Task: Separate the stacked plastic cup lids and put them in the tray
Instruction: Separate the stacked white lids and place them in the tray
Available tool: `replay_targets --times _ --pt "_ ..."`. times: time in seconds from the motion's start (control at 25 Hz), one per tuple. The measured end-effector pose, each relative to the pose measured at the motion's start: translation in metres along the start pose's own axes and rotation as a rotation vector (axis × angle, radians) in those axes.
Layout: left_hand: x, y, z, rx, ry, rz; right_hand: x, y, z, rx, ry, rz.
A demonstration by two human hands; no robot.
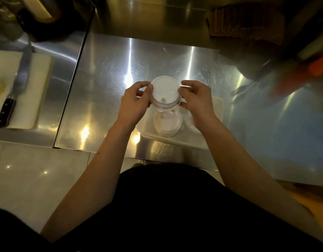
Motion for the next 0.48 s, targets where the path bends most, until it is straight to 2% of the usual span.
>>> replay_targets --times 0.24,0.48 --pt "0.011 0.0 -0.006 0.056 -0.029 -0.007 -0.008 -0.002 0.012 -0.08 0.008 0.001" --pt "0.012 0.007 -0.005 0.112 -0.017 -0.013 -0.02 -0.011 0.022 -0.083 0.037 0.0"
Point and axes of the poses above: each hand's wrist, its own z-axis away from the middle knuckle, its own y-axis out of the palm, x = y × z, the point moved 10 cm from there along -z, towards the middle knuckle, and after that the axes turned 4 degrees about -x, right-handed, at the moved point
